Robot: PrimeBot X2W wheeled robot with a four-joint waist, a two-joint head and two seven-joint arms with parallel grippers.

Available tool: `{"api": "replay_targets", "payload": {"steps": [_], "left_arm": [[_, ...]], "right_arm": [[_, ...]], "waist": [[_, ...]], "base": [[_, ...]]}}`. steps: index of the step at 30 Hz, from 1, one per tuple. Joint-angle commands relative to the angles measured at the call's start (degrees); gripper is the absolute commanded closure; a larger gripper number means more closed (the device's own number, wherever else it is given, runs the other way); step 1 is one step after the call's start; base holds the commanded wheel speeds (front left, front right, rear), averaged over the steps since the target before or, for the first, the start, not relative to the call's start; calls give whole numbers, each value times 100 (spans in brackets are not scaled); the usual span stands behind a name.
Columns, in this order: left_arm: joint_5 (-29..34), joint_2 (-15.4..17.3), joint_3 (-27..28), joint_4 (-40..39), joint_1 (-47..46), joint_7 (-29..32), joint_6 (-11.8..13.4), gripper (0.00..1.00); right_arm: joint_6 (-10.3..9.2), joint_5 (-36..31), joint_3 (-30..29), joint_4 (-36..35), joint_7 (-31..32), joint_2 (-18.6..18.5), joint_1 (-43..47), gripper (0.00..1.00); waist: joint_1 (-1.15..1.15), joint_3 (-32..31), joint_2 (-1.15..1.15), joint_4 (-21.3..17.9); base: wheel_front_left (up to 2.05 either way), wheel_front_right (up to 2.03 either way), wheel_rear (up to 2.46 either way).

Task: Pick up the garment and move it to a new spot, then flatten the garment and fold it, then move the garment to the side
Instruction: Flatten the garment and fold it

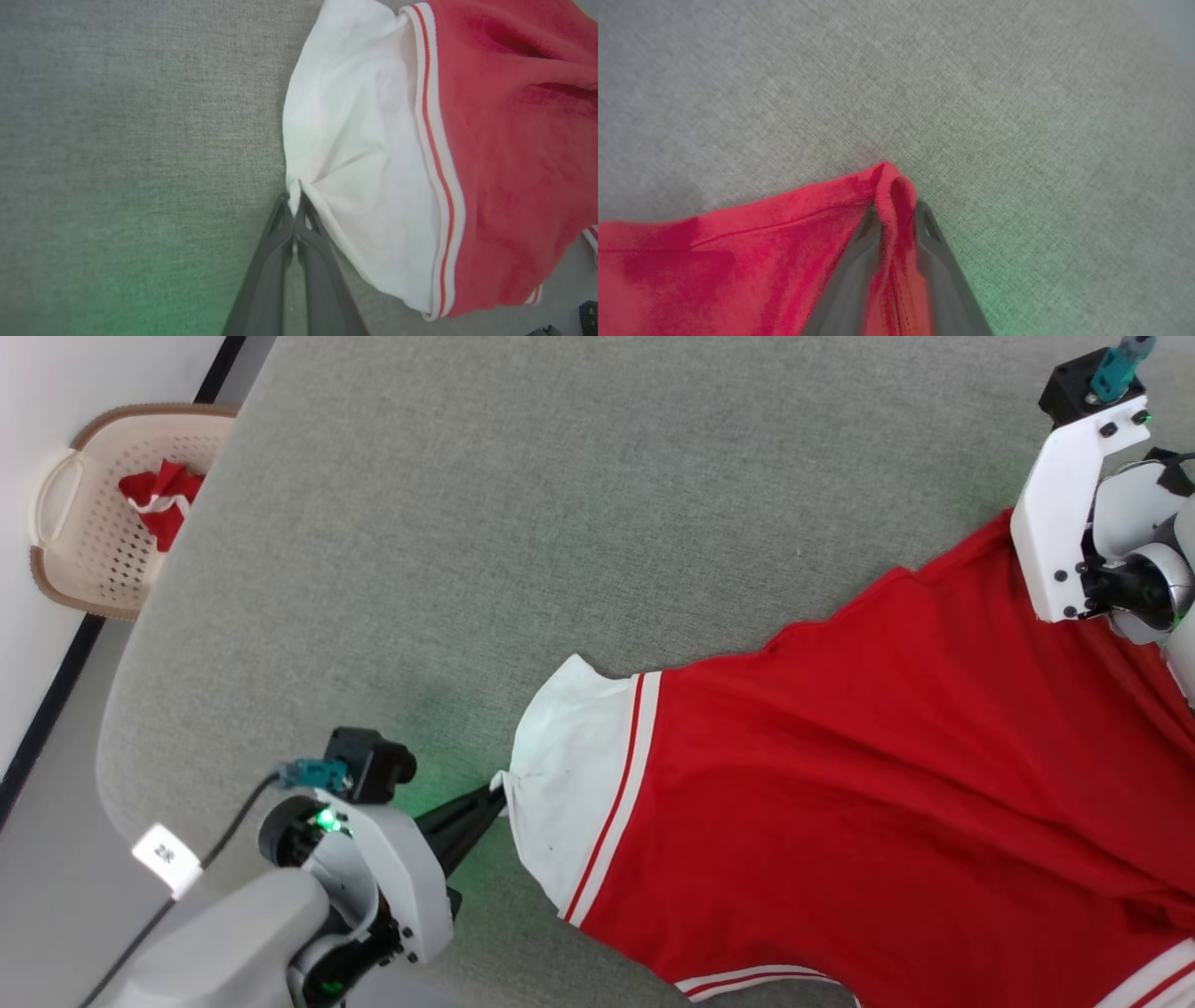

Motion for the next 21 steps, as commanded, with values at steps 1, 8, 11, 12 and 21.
{"api": "replay_targets", "payload": {"steps": [1,8,11,12,21], "left_arm": [[-65,18,13,85,-81,65,-6,100],[-169,341,166,44,-478,413,48,100],[-124,660,330,-8,-969,774,239,100],[-80,738,368,-37,-1124,878,302,100],[249,1165,632,-195,-2474,1606,452,100]], "right_arm": [[-11,16,142,377,-51,-10,297,100],[-11,208,159,260,-411,-32,-103,100],[-11,407,94,76,-709,-89,-296,100],[-10,416,88,43,-770,-117,-304,100],[-11,458,-104,-331,-1229,-273,-567,100]], "waist": [[0,-51,0,-54],[0,-315,0,-306],[0,-541,0,-520],[0,-608,0,-580],[0,-1082,0,-1095]], "base": [[0,0,0],[0,0,0],[0,0,0],[0,0,0],[0,0,0]]}}
